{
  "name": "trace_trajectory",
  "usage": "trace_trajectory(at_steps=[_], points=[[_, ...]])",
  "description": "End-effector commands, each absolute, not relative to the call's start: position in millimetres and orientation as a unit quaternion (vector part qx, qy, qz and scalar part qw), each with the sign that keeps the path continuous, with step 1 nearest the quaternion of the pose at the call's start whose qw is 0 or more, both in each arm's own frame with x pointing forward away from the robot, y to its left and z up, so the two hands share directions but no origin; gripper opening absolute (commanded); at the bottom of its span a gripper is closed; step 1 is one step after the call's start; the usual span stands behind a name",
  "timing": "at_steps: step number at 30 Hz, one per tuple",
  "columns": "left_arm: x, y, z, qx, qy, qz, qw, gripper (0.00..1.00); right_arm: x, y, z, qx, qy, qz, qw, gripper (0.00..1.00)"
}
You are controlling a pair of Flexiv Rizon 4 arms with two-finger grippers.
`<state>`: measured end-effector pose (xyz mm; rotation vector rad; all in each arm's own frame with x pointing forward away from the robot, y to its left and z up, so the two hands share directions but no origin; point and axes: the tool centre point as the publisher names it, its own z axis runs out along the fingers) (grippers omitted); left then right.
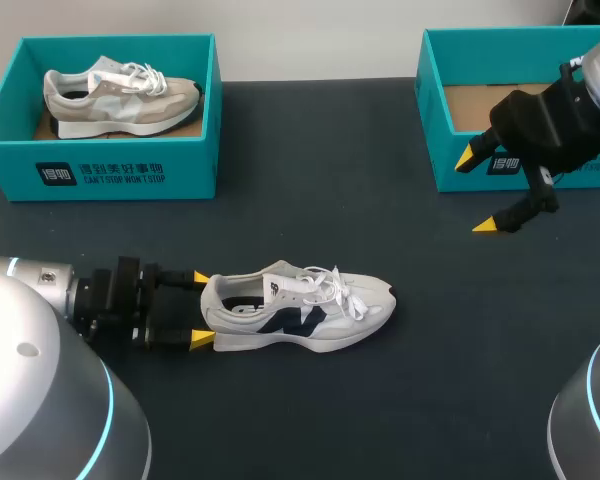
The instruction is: Take the shoe out of the shoebox, open the shoe tongue, remove and reinsert the insole, then place the shoe into the shoebox
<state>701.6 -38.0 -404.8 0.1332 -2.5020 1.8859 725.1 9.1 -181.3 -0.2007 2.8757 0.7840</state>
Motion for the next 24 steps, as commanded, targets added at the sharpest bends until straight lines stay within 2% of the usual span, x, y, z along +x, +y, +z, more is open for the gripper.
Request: trace_trajectory(at_steps=[1,24], points=[[698.4,-39.2,-406.7,0.043,-0.799,0.6,0.004,1.0,726.3,10.3,-182.3,-0.067,0.96,0.261,0.076,1.0],[698.0,-66.0,-422.0,0.056,-0.805,0.591,0.01,1.0,726.3,10.3,-182.3,-0.067,0.96,0.261,0.076,1.0]])
